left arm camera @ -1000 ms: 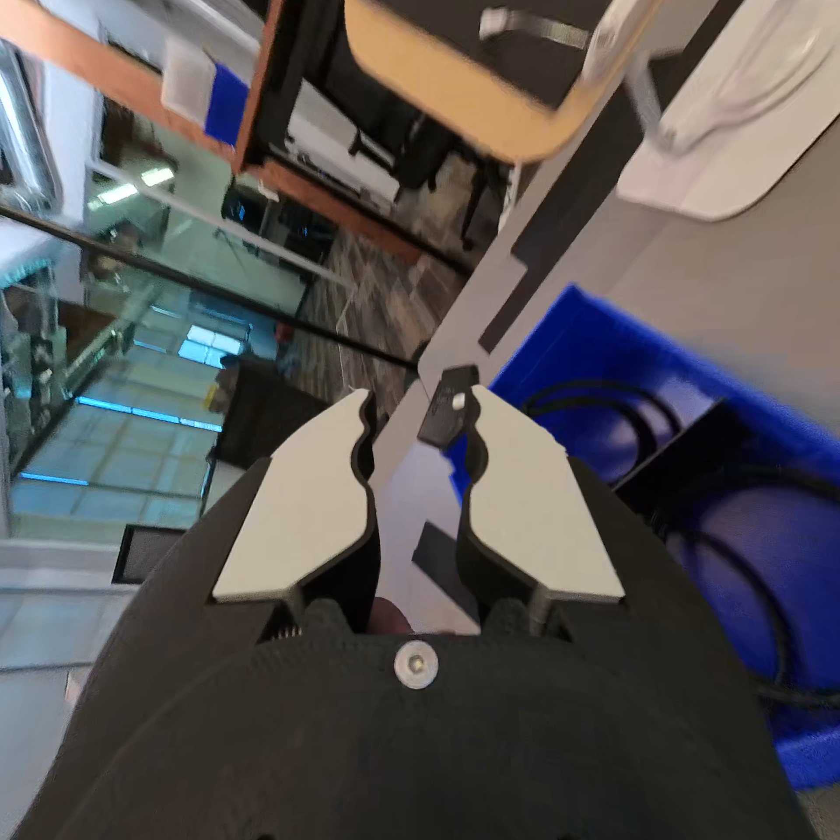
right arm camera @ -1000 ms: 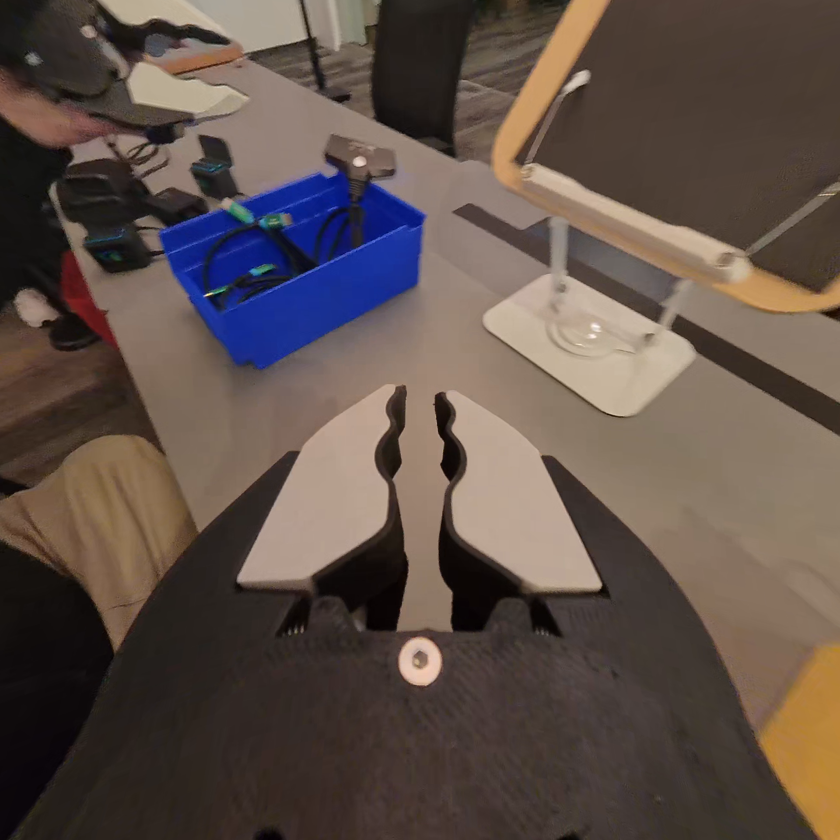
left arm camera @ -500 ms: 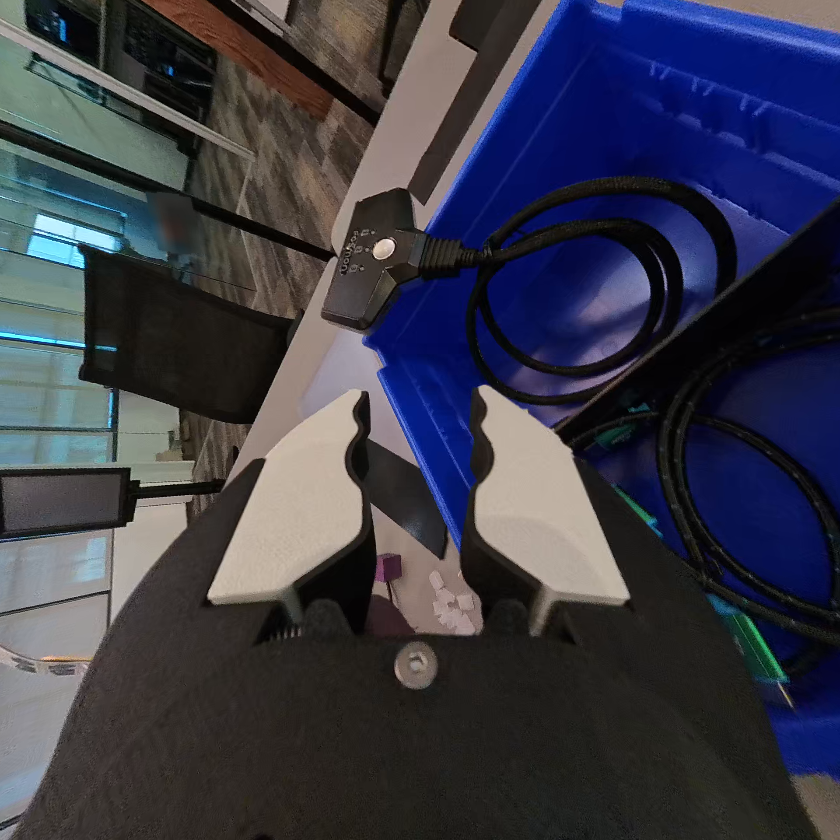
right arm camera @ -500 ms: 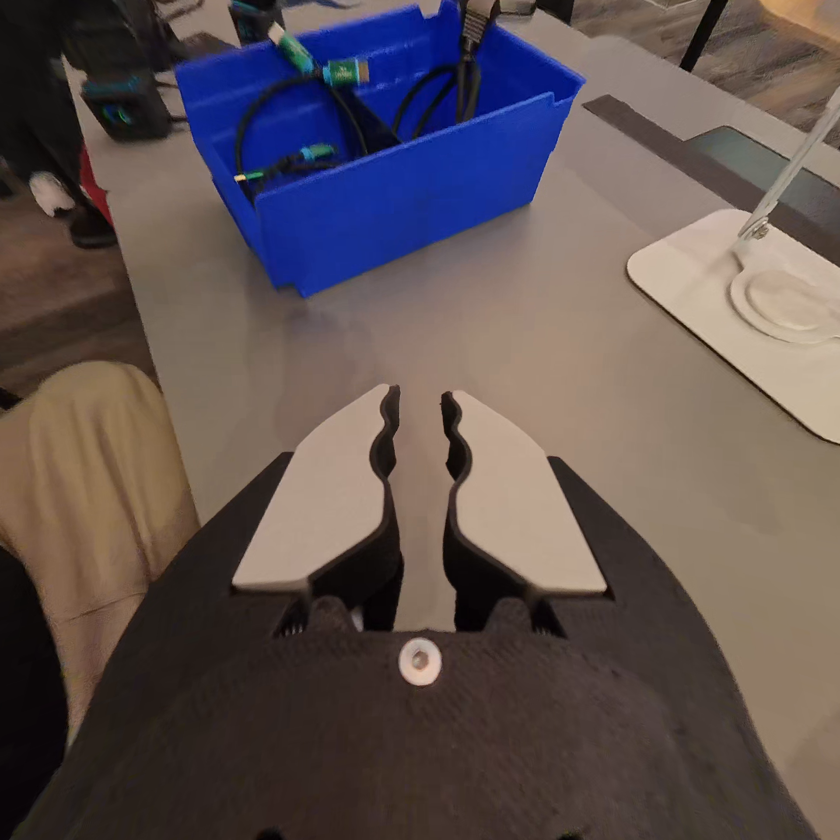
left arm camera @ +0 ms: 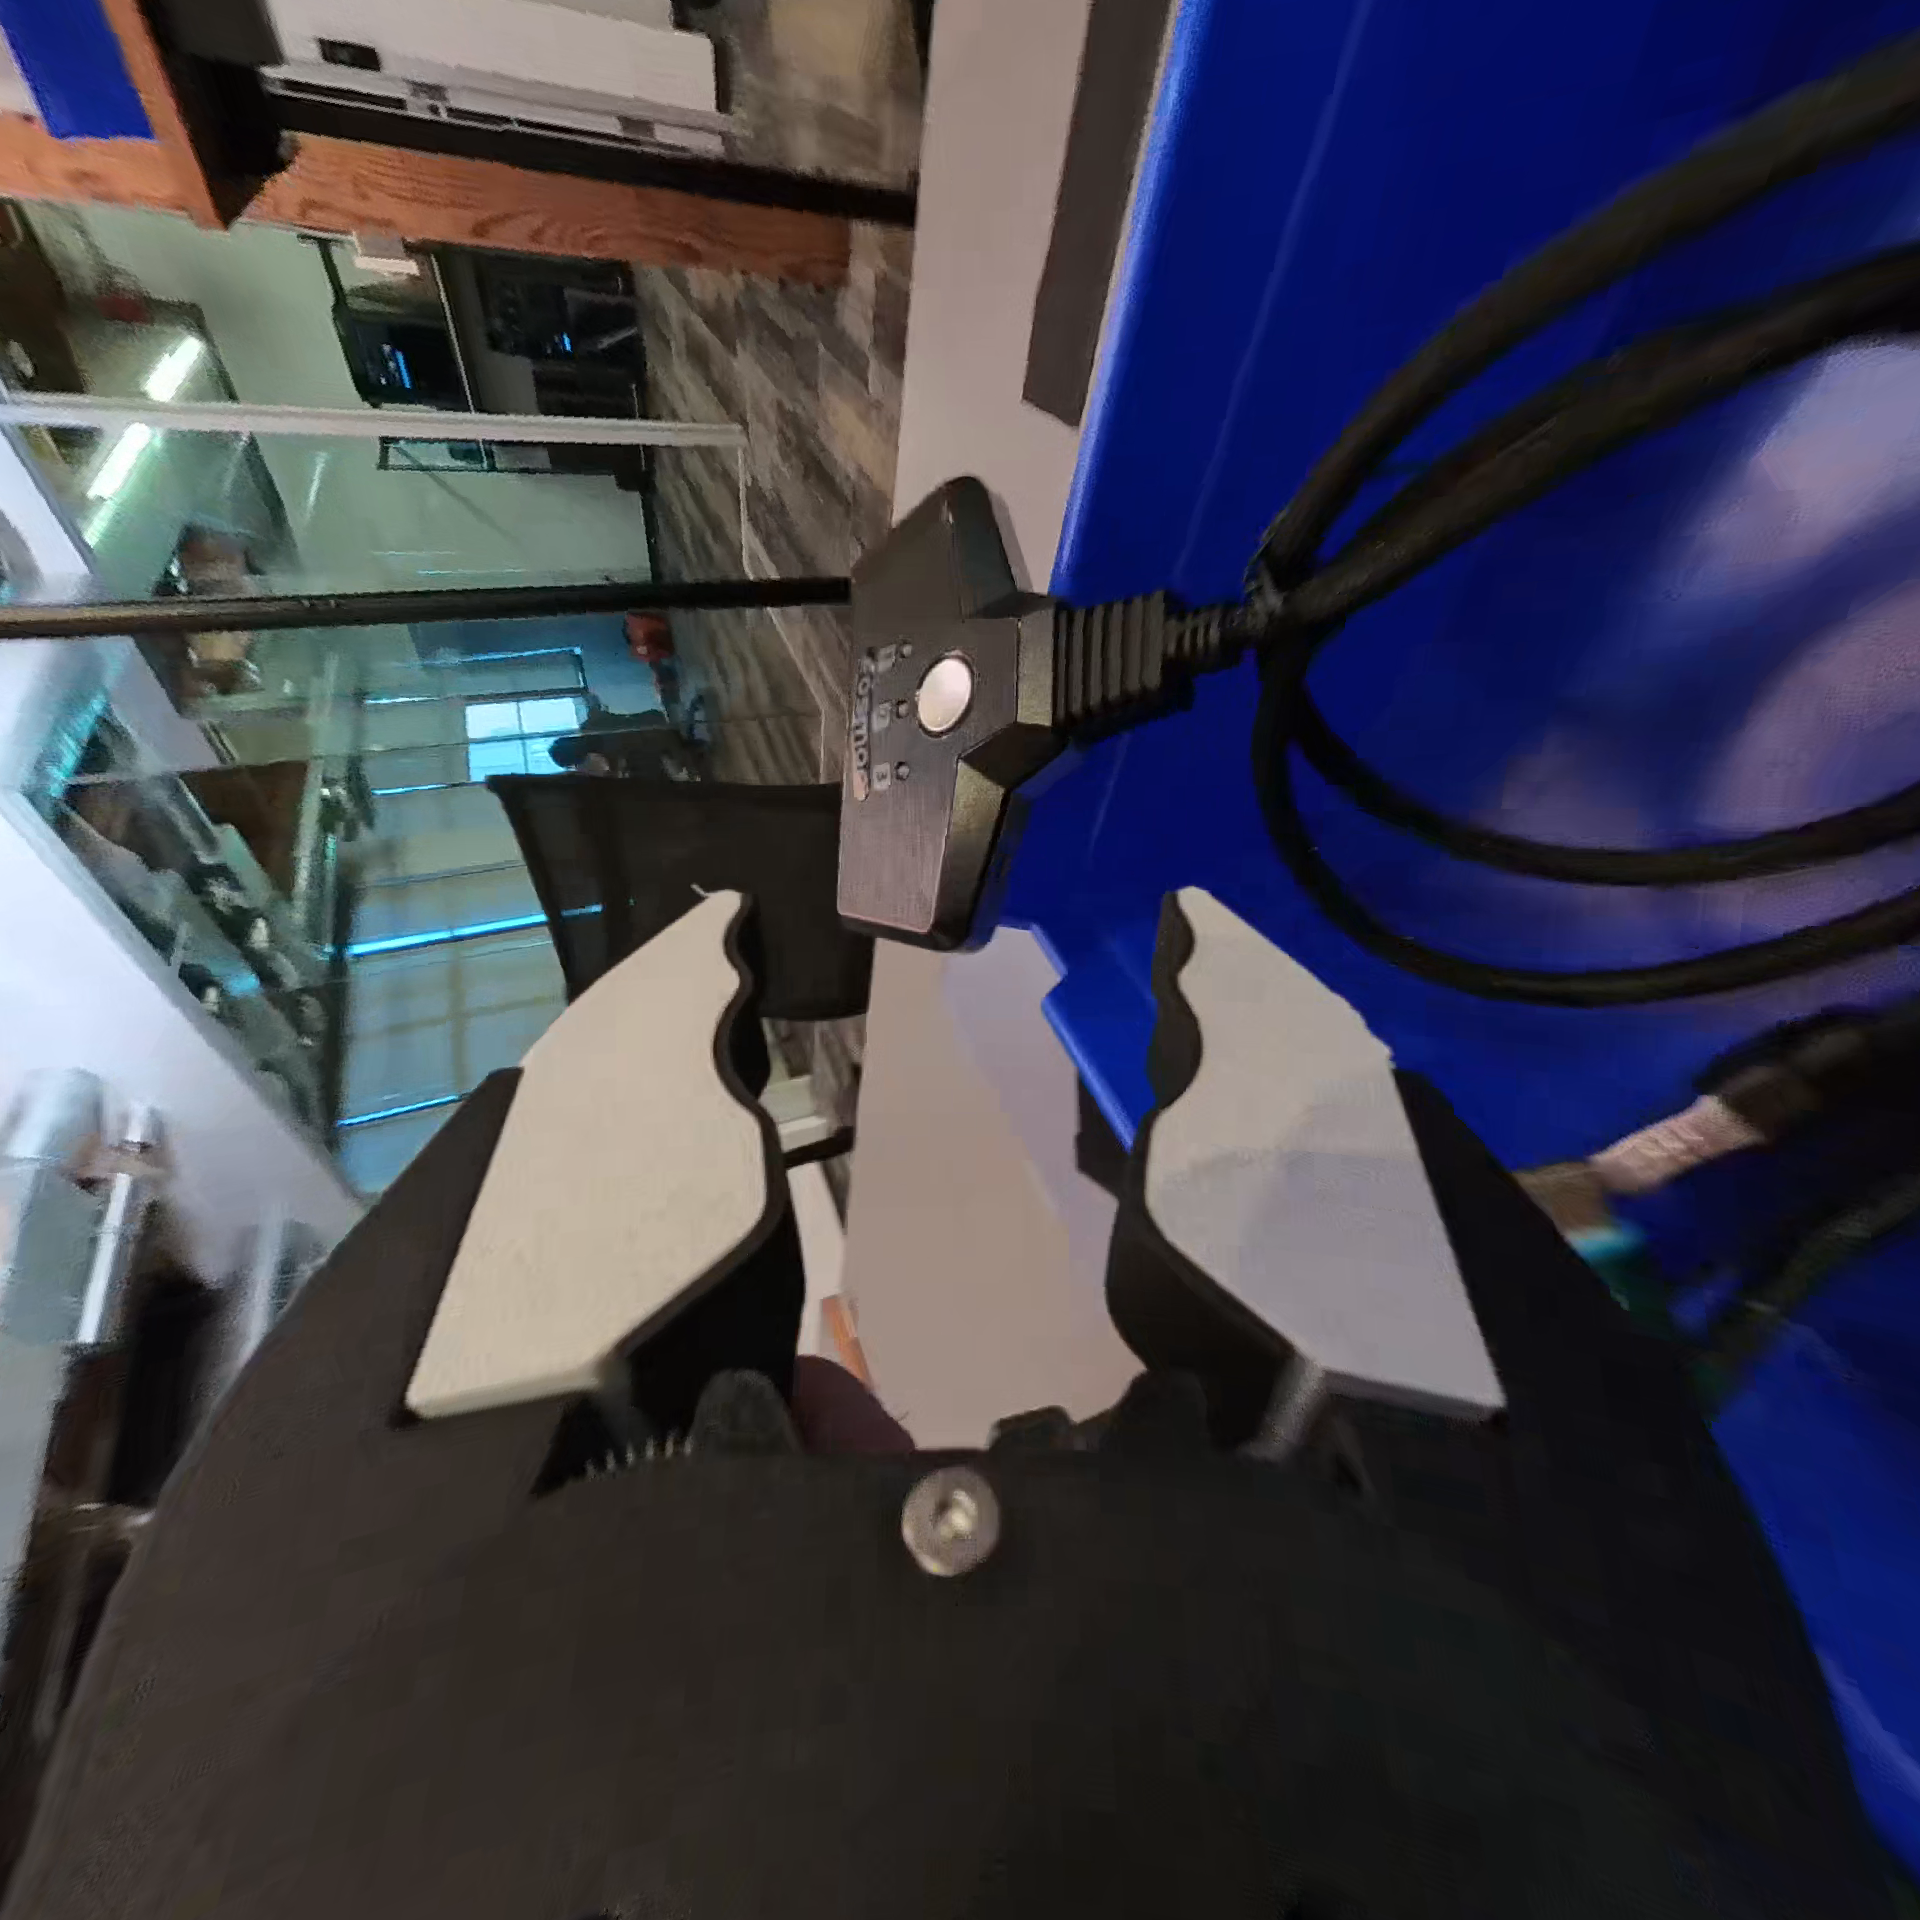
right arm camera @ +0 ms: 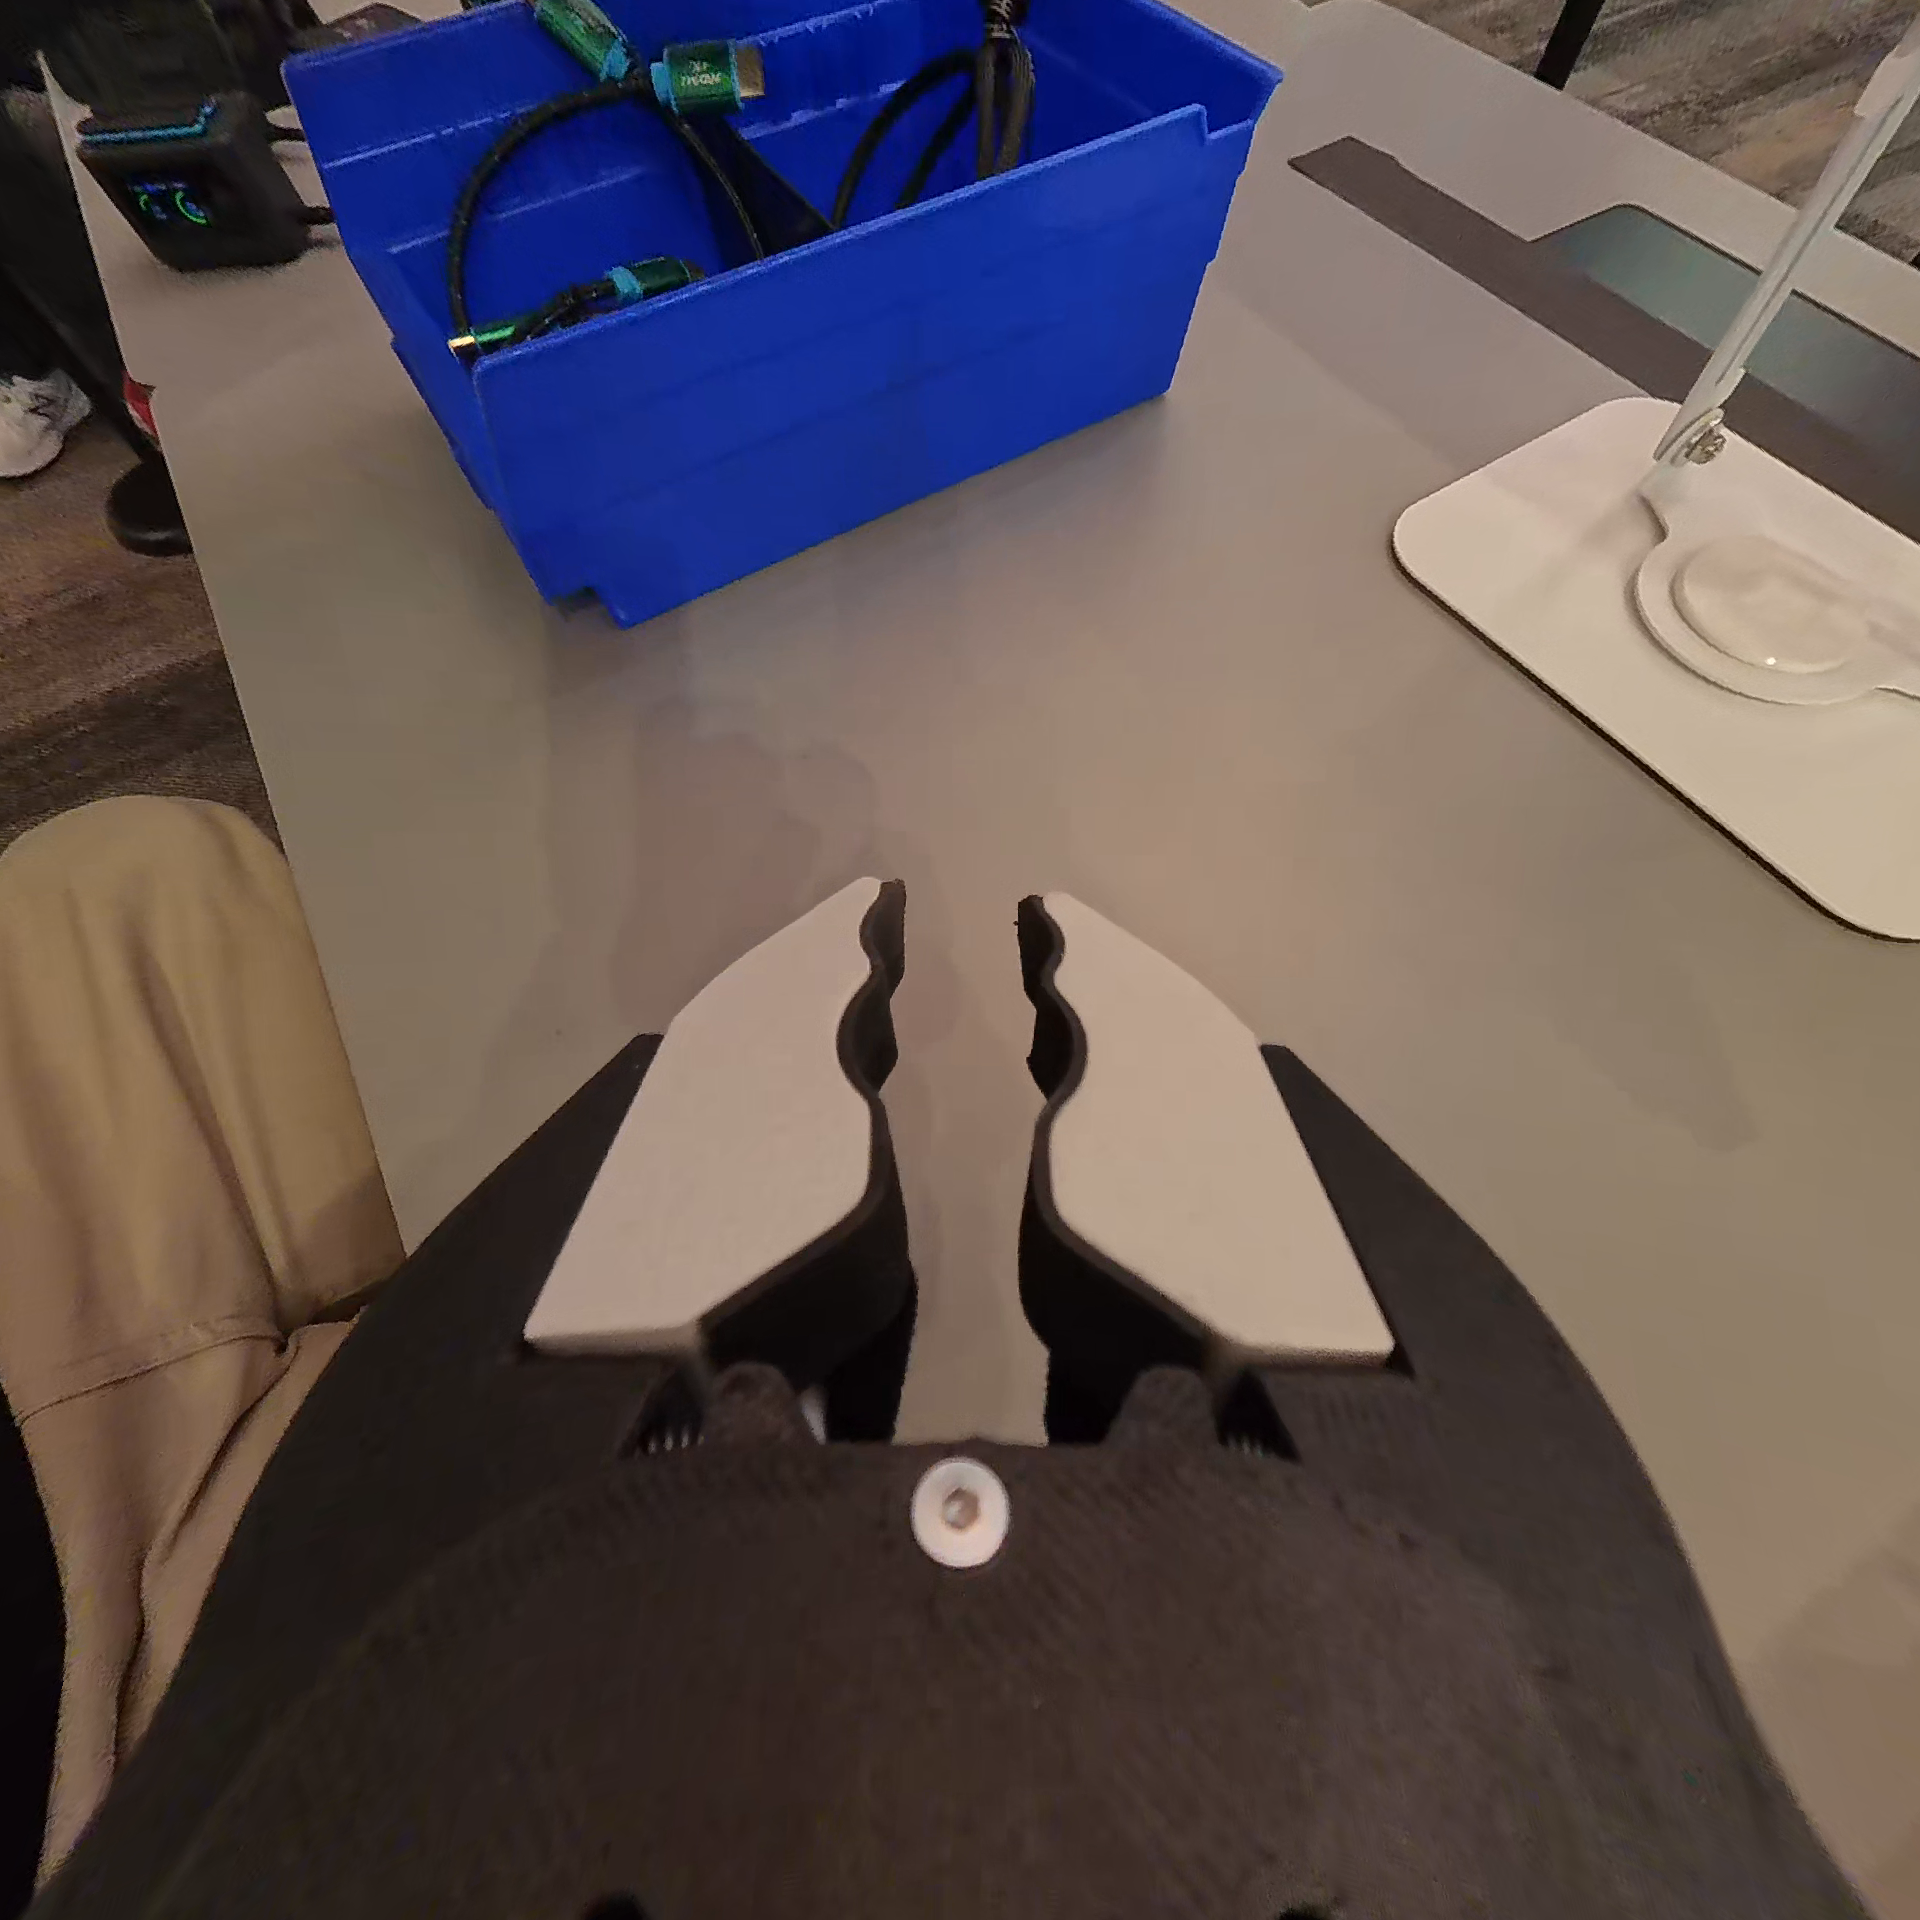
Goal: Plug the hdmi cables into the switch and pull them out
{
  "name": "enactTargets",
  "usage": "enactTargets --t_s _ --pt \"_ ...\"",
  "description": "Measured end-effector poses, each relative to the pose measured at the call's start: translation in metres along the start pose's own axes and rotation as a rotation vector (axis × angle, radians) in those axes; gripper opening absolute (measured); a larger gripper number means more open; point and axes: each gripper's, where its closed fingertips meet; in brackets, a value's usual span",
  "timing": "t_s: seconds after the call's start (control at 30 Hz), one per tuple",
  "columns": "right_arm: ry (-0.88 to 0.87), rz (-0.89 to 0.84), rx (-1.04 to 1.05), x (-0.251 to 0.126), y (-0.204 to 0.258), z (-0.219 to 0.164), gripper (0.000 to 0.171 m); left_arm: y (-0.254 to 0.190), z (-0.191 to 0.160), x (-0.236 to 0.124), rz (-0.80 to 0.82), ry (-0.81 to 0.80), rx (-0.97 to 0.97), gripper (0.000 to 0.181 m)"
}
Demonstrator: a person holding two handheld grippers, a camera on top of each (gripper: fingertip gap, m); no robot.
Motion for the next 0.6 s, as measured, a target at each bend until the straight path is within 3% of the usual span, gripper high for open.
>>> enactTargets --t_s 0.03,0.17,0.3,0.6 --pt "0.001 0.002 -0.002 0.001 0.0 0.0 0.021 -0.001 -0.002 0.01 -0.007 0.008 0.034 0.073" --pt "0.014 0.002 -0.015 0.003 -0.001 -0.002 0.021 0.0 -0.009 0.04 0.027 0.036 0.205 0.067" --pt "0.013 0.008 -0.01 0.004 -0.002 -0.004 0.021 0.0 -0.005 0.054 0.099 0.021 0.318 0.038" --pt "-0.002 0.014 -0.003 0.002 -0.005 -0.003 0.02 0.043 -0.002 0.036 0.226 0.015 0.211 0.027"
Point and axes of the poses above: each gripper's, where its closed fingertips meet, x out along the fingers, z out of its top, y = z × x across the jaws, and after that the axes turned 10 degrees about z, right-handed
